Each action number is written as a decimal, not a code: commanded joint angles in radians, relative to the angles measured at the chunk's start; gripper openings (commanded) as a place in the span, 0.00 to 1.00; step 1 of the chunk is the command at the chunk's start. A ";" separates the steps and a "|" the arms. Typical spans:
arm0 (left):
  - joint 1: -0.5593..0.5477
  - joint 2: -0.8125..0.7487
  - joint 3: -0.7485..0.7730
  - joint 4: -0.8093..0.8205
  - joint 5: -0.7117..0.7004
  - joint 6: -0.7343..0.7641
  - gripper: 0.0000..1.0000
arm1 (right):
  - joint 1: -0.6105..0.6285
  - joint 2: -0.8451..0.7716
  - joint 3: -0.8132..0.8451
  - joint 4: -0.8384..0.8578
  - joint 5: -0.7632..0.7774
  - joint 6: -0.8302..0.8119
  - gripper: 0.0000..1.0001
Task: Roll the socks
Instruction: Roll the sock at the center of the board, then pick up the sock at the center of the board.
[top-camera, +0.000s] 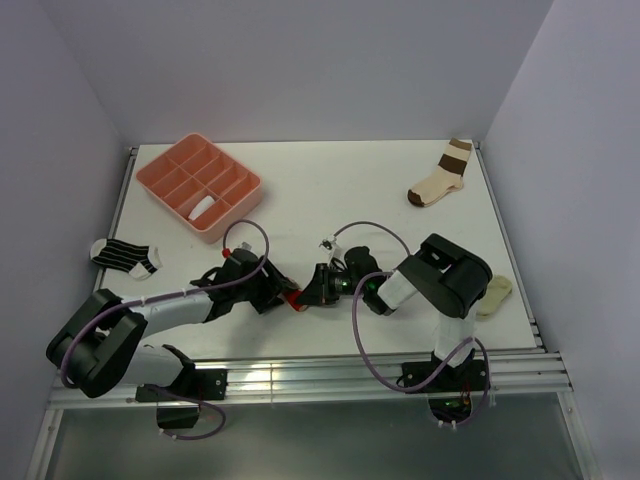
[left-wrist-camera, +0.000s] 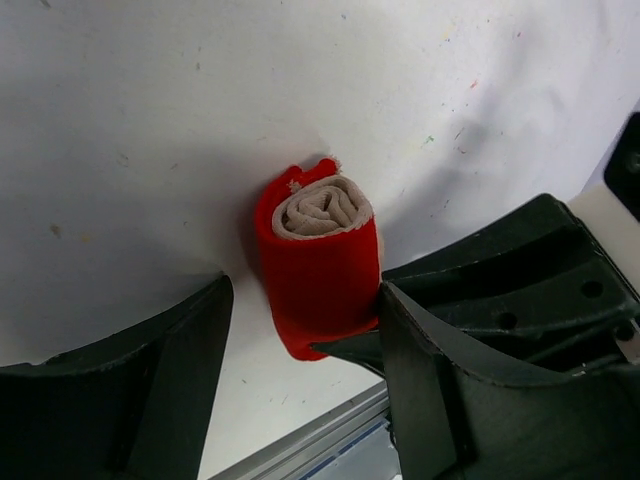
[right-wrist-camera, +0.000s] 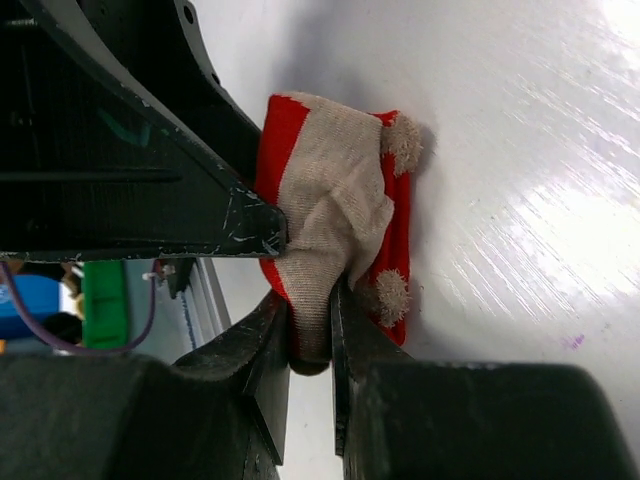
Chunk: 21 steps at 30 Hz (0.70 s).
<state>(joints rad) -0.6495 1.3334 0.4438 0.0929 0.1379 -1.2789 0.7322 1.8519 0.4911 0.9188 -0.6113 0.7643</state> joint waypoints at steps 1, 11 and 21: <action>-0.015 -0.006 -0.043 0.044 -0.030 -0.033 0.66 | -0.020 0.075 -0.057 -0.100 -0.022 0.055 0.00; -0.041 0.062 -0.070 0.128 -0.073 -0.040 0.63 | -0.082 0.153 -0.077 -0.002 -0.083 0.168 0.00; -0.084 0.187 -0.091 0.217 -0.121 -0.080 0.59 | -0.097 0.193 -0.074 0.049 -0.120 0.228 0.00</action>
<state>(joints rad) -0.7128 1.4498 0.3920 0.3855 0.0975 -1.3602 0.6319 1.9842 0.4614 1.1202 -0.7574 0.9932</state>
